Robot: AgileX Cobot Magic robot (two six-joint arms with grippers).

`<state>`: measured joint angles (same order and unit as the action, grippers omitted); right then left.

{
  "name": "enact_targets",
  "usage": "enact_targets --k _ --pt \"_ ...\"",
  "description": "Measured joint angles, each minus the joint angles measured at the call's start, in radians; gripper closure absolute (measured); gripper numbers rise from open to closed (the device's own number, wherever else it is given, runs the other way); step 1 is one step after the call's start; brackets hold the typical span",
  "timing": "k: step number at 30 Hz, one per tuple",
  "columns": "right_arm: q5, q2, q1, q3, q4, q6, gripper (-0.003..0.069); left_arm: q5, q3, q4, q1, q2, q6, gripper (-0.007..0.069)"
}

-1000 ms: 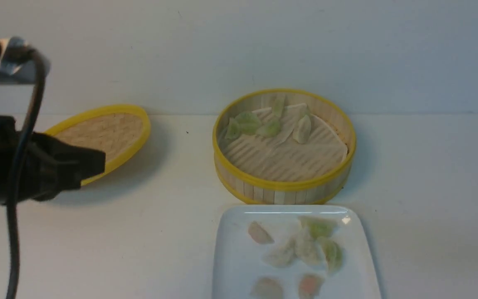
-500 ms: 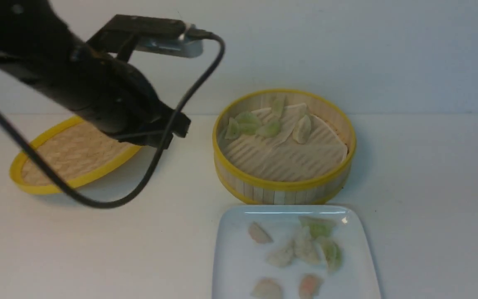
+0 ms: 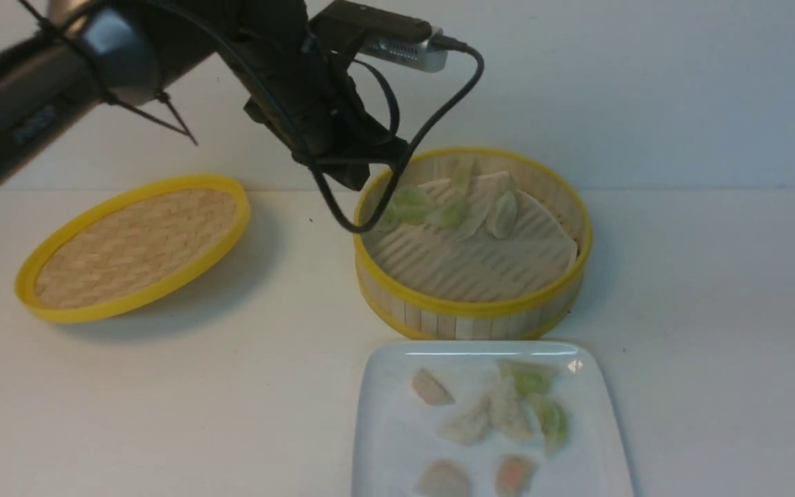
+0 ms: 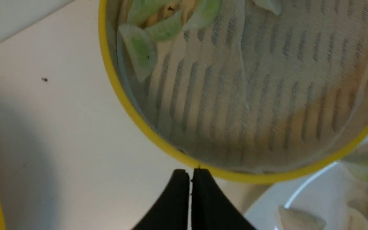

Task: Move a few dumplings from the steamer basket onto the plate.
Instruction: Use the left arm to grab a dumpling from the steamer

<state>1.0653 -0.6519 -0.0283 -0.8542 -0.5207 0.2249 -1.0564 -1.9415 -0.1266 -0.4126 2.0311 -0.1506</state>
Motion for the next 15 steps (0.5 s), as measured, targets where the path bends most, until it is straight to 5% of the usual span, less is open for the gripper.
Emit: enact_targets --k 15 --pt "0.004 0.000 0.000 -0.001 -0.003 0.000 0.0673 0.169 -0.187 0.050 0.000 0.305 -0.057 0.0341"
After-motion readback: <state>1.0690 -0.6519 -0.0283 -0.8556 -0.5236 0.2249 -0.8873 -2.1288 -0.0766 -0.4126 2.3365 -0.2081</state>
